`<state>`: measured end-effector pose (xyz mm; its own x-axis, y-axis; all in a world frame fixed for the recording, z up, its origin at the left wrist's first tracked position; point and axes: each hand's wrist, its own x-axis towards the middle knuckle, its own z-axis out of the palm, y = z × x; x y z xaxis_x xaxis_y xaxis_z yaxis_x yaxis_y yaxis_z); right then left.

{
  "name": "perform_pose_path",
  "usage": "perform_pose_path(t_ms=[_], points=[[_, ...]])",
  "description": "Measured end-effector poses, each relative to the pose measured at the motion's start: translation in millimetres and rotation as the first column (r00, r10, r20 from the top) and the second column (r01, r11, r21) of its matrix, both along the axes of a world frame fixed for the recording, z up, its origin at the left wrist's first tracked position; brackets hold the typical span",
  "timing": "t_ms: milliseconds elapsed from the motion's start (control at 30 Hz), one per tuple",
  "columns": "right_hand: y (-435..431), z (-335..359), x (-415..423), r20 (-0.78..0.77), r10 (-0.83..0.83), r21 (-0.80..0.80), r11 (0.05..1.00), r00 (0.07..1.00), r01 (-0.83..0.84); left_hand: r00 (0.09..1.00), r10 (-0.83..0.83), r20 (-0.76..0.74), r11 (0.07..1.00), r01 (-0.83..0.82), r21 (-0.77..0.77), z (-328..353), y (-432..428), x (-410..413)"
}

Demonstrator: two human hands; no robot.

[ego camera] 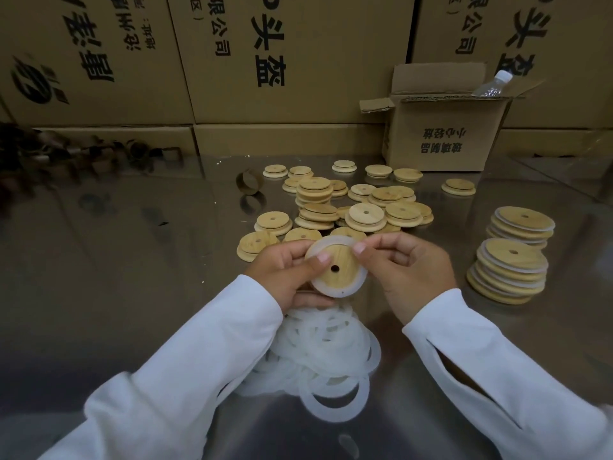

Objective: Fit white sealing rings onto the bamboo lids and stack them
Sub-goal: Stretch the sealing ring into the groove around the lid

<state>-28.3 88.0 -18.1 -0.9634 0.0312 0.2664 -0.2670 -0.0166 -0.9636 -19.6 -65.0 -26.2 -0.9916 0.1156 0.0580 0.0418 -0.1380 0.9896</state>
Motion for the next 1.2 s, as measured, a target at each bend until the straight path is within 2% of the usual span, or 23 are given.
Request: perform_pose_path(t_ms=[300,667,833,1033,1200], points=[[-1.4,-2.3,-0.1,-0.011,-0.074,0.070,0.995,0.997,0.074,1.000,-0.010,-0.013,1.000,0.011,0.025,-0.1,0.2,-0.6],[-2.0,-2.3,-1.7,0.033,-0.136,0.101,0.986,0.990,0.132,0.983,0.037,-0.181,0.992,-0.058,-0.115,-4.9,2.0,1.3],[-4.2,-1.9,0.2,-0.059,-0.169,0.092,0.980,0.984,0.174,0.983,0.020,-0.183,0.993,-0.041,-0.113,-7.0,4.6,2.7],[-4.6,-8.0,-2.0,-0.119,-0.159,0.124,0.977,0.980,0.174,0.980,0.102,-0.173,0.994,-0.108,-0.027,-6.5,2.4,-1.5],[-3.5,-9.7,-3.7,-0.152,-0.144,0.159,0.973,0.978,0.168,0.965,0.157,-0.211,0.985,-0.167,-0.031,-5.0,4.3,-3.2]])
